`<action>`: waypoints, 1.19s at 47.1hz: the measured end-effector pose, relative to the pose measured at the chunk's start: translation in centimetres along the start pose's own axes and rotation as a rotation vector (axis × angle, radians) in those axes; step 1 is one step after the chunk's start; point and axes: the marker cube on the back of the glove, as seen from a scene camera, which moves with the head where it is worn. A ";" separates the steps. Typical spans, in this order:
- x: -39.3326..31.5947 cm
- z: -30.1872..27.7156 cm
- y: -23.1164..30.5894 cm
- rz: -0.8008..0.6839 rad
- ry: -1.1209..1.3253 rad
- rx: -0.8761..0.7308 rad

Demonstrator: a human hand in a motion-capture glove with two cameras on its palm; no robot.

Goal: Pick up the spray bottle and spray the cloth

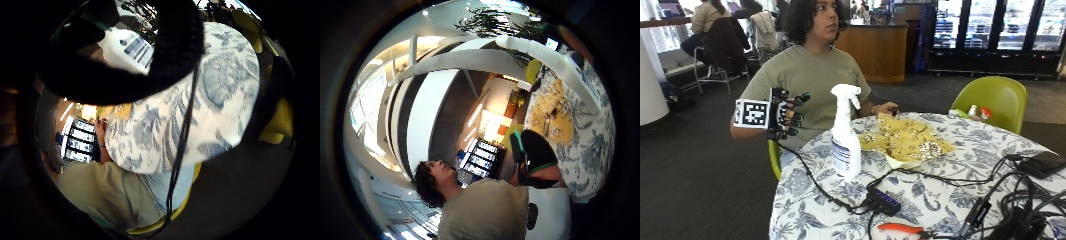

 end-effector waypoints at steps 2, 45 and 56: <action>0.1 0.1 0.8 0.020 0.007 0.012; 2.5 8.4 -18.6 0.038 -0.102 -0.025; 3.0 10.3 -22.7 0.039 -0.045 -0.037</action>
